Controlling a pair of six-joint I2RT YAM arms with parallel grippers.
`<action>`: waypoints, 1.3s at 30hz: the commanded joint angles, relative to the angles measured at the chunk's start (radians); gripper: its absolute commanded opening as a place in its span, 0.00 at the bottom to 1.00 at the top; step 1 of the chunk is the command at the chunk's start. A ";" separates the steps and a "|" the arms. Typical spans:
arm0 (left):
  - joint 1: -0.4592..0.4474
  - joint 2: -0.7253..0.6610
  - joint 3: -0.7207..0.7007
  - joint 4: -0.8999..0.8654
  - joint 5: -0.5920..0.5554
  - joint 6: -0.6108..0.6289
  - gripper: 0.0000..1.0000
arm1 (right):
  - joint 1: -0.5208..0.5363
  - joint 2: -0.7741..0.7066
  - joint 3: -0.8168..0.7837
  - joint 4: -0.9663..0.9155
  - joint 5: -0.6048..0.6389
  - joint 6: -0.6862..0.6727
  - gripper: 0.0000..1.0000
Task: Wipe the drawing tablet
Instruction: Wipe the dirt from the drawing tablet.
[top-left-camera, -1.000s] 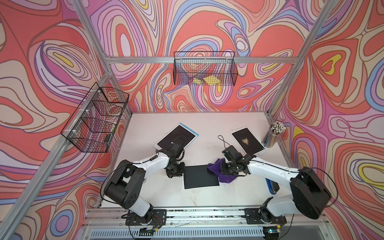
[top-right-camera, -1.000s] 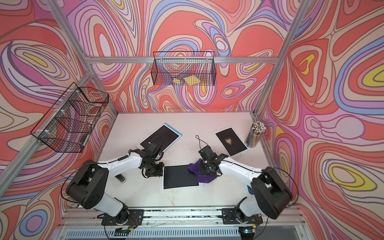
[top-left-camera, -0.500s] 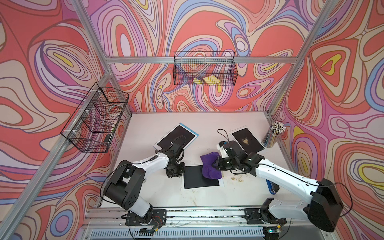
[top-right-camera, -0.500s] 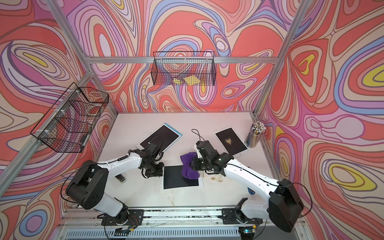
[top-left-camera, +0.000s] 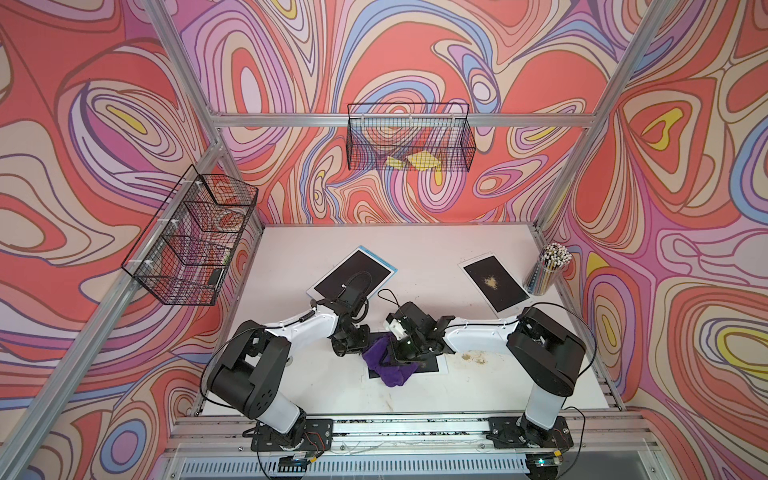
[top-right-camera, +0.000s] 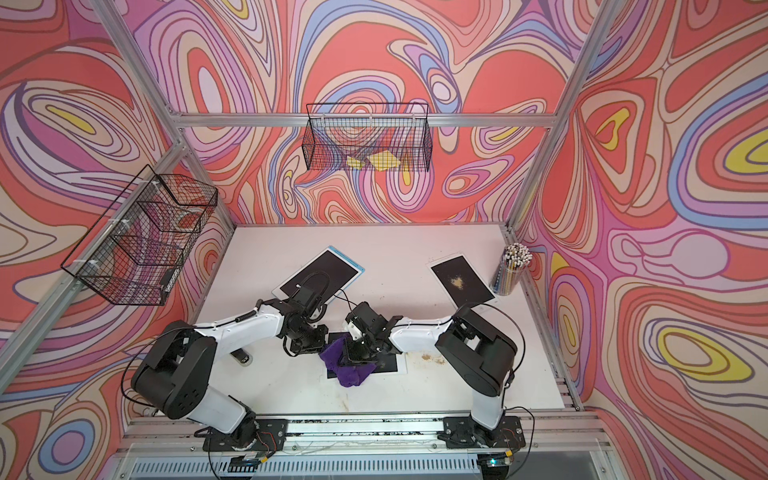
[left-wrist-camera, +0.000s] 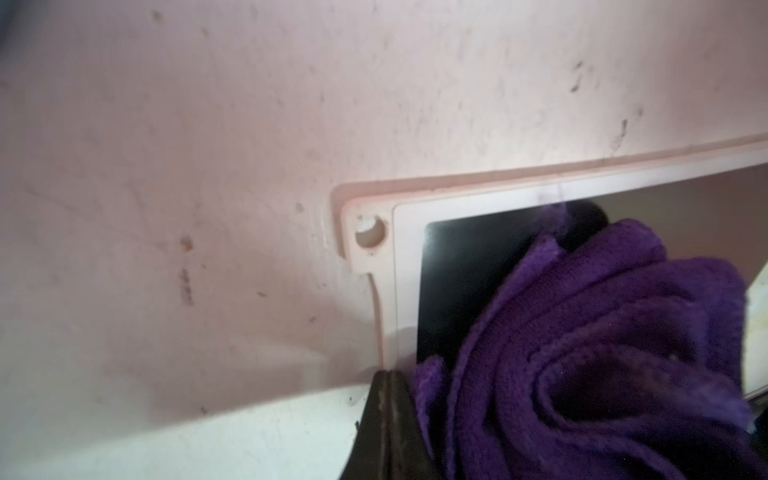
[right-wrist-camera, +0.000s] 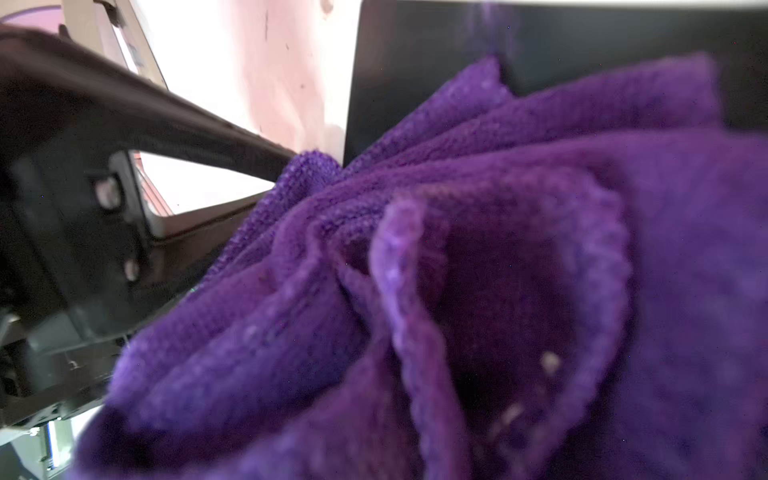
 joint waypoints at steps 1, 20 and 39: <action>-0.004 0.076 -0.059 0.077 -0.068 0.000 0.00 | -0.072 0.047 -0.130 -0.039 0.084 0.067 0.00; -0.001 0.067 -0.051 0.075 -0.060 0.008 0.00 | -0.464 -0.977 -0.146 -0.710 0.677 -0.012 0.00; 0.001 0.062 -0.046 0.074 -0.059 0.007 0.00 | -0.494 -0.800 0.074 -0.630 0.586 -0.198 0.00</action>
